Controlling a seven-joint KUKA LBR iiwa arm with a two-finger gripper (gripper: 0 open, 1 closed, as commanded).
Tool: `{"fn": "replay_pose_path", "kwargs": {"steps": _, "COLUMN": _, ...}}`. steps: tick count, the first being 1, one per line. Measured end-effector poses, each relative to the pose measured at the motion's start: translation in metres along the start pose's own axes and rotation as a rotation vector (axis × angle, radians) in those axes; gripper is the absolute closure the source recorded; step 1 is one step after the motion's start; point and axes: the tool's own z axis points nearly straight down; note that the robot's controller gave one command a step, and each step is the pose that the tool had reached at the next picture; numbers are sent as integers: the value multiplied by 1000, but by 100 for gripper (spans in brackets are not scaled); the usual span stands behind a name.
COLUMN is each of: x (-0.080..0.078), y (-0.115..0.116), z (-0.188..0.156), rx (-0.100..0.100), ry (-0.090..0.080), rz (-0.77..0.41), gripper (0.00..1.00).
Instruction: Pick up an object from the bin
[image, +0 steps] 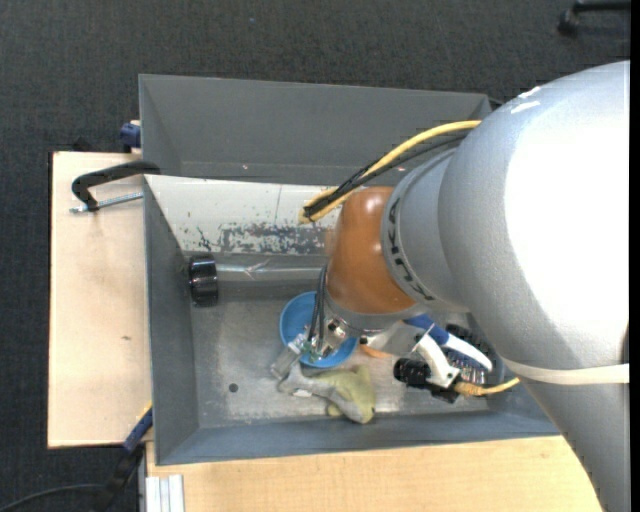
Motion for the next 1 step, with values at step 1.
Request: {"fn": "replay_pose_path", "kwargs": {"steps": 1, "x": 0, "y": 1, "z": 0, "rx": 0, "ry": -1, "rz": -2, "gripper": 0}}
